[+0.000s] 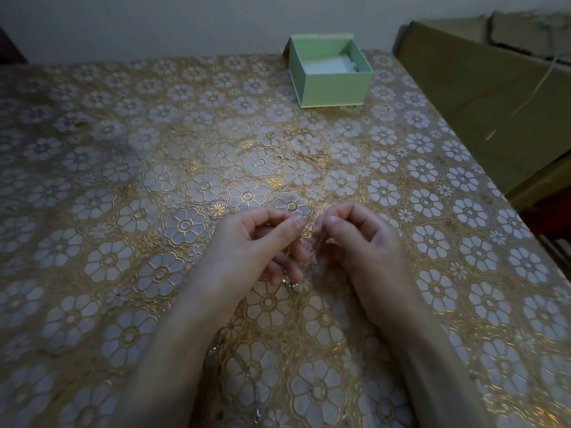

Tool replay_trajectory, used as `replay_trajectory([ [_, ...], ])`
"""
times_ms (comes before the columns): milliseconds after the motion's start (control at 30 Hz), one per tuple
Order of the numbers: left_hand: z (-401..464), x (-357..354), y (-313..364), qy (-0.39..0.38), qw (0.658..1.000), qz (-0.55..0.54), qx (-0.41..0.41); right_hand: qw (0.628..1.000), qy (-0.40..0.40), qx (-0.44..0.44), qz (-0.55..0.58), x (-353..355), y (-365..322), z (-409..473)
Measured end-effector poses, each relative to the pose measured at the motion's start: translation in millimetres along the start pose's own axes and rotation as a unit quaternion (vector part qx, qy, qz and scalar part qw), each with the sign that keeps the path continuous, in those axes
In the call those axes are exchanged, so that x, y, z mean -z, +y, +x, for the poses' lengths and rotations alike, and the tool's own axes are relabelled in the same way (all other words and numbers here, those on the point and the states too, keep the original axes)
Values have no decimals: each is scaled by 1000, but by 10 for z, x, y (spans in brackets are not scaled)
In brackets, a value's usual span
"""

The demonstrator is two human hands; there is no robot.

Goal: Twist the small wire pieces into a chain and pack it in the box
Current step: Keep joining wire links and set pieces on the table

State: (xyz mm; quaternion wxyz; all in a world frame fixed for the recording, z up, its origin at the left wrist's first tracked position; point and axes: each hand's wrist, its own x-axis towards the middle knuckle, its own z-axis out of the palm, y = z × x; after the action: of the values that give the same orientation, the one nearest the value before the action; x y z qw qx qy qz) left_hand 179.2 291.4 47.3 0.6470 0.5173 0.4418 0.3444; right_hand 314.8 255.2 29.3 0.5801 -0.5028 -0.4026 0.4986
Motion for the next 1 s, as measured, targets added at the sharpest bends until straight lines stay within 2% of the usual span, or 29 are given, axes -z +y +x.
replay_trajectory([
  [133,-1,21,-11,16,1000,-11,-14,974,-24,-46,220,43,-26,59],
  [267,25,39,-25,44,996,-71,-14,945,2,-80,316,56,-94,42],
  [433,46,104,-3,63,985,-160,-12,950,59,-91,293,98,-132,57],
  [767,93,161,-32,77,950,-301,-34,924,105,-96,355,134,-113,86],
  [867,92,195,-29,86,943,-320,-37,916,121,-97,371,136,-132,88],
  [1000,73,207,1,104,937,-331,-43,927,159,-97,325,129,-138,80],
])
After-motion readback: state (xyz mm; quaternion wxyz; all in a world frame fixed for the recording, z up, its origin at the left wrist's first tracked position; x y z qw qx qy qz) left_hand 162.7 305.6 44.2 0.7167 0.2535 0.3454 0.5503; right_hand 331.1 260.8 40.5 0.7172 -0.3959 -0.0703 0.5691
